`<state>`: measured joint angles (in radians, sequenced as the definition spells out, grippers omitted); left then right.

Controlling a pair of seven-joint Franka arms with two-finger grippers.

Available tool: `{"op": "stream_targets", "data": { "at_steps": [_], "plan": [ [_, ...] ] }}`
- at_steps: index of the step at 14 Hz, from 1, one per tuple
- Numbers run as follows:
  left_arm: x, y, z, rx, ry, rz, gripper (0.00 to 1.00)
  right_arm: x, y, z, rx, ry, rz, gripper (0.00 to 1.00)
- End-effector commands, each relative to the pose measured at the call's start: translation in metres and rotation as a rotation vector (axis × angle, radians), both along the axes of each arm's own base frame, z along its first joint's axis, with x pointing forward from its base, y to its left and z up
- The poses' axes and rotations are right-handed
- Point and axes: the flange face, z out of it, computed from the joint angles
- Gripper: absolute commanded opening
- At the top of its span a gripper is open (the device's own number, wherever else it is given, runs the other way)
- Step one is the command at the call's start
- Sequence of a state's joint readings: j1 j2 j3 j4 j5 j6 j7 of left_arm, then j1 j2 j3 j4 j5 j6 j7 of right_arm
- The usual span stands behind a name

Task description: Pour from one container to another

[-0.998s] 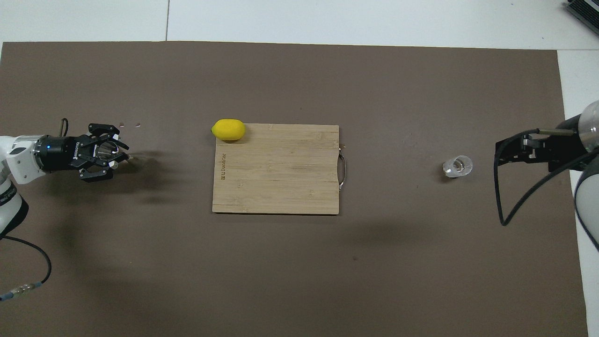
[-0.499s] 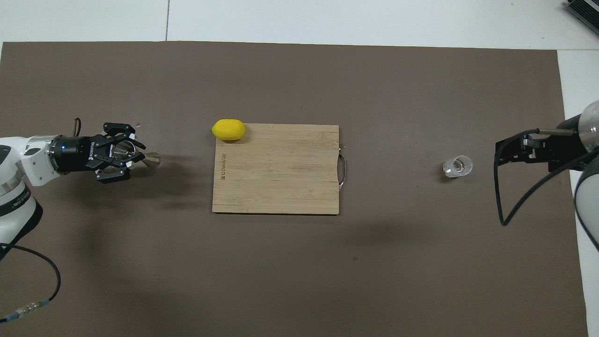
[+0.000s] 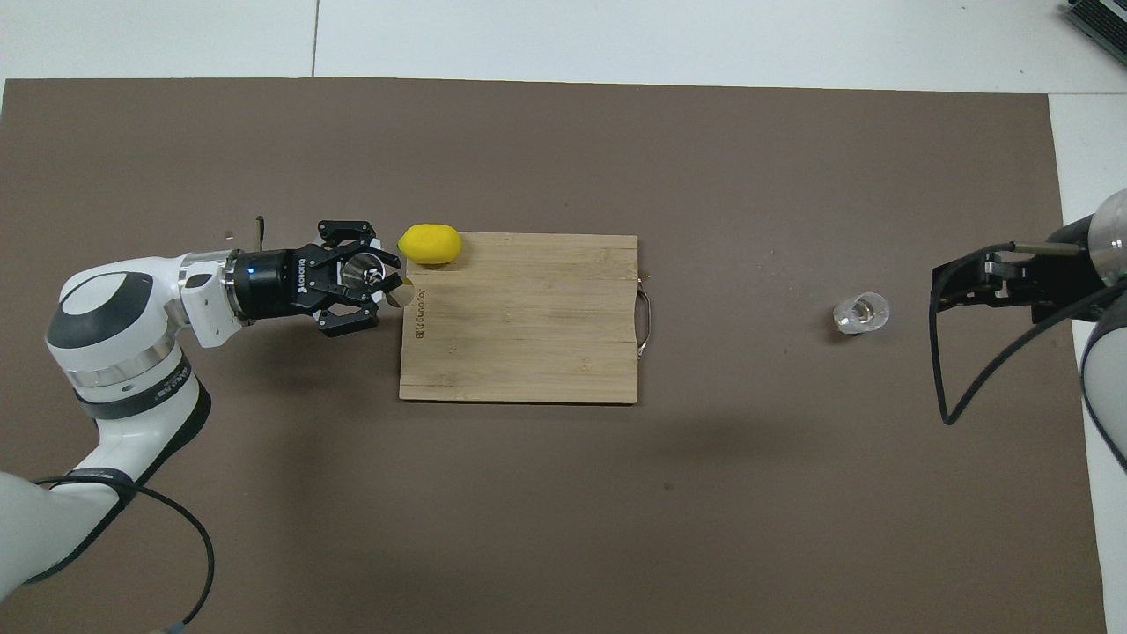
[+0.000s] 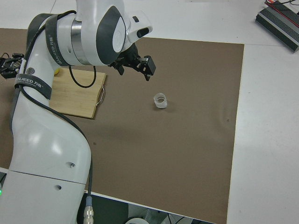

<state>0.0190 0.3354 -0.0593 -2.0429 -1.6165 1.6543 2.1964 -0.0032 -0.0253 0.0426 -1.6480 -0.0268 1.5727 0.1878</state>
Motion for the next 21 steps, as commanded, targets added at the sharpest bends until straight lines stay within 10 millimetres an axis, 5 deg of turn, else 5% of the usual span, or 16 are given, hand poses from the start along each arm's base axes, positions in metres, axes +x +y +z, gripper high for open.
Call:
{"op": "stream_targets", "data": {
  "at_steps": [1,10,14,21],
  "plan": [
    [-0.015,-0.038,0.007,0.006,0.017,0.048,0.00,-0.006,-0.001,0.001,0.010,-0.002,-0.018,1.00],
    [-0.042,-0.162,-0.005,0.021,-0.007,0.188,0.00,-0.006,-0.001,0.001,0.010,-0.002,-0.018,1.00],
    [-0.053,-0.184,-0.018,0.034,-0.004,0.220,0.00,-0.006,-0.001,0.001,0.010,-0.002,-0.018,1.00],
    [-0.052,-0.184,-0.041,0.049,-0.075,0.241,0.00,-0.006,-0.001,0.001,0.010,-0.001,-0.018,1.00]
  ]
}}
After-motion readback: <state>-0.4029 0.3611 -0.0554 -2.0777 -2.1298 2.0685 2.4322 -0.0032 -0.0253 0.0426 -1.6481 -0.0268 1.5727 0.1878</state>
